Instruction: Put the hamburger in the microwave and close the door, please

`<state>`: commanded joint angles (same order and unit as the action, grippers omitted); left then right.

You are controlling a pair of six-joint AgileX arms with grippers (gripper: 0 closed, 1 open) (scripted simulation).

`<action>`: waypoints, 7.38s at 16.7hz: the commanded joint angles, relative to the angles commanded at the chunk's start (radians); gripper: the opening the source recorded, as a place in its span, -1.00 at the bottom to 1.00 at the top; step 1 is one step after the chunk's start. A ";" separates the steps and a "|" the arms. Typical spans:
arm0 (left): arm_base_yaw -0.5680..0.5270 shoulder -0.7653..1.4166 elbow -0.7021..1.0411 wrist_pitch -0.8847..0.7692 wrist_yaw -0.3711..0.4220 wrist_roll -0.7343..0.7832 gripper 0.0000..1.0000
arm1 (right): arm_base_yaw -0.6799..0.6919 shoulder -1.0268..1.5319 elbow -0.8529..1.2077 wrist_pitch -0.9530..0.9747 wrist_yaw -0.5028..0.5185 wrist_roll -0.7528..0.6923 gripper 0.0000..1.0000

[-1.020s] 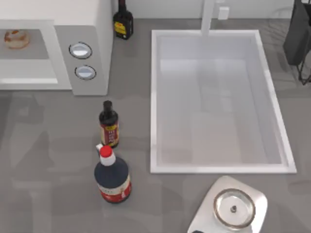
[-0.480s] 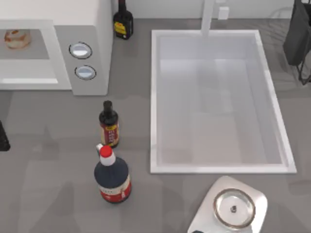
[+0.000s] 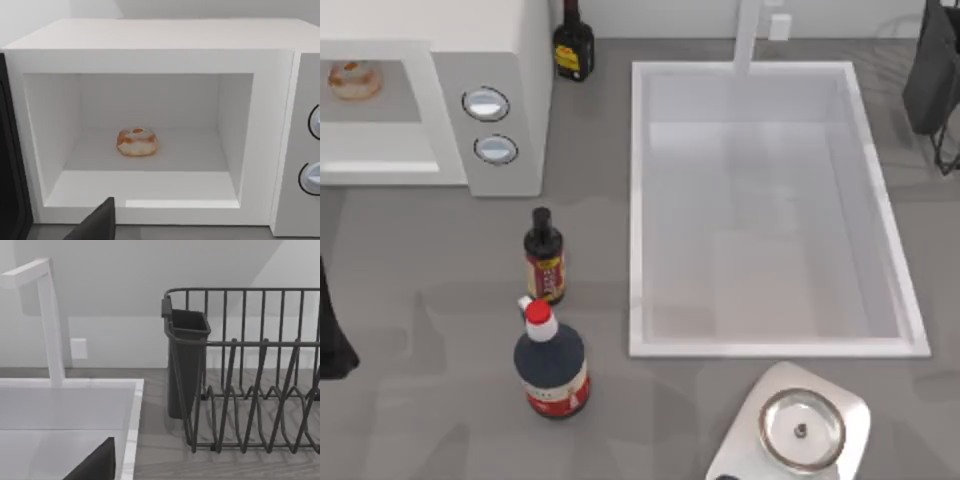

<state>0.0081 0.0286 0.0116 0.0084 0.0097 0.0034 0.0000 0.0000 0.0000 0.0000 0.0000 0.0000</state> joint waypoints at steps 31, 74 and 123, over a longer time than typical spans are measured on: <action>0.012 0.011 -0.018 0.032 0.008 -0.003 -1.00 | 0.000 0.000 0.000 0.000 0.000 0.000 1.00; 0.286 0.592 -0.011 0.619 0.294 0.005 -1.00 | 0.000 0.000 0.000 0.000 0.000 0.000 1.00; 1.034 1.812 1.063 -0.368 0.660 0.913 -1.00 | 0.000 0.000 0.000 0.000 0.000 0.000 1.00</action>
<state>1.0419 1.8408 1.0744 -0.3592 0.6695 0.9161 0.0000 0.0000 0.0000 0.0000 0.0000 0.0000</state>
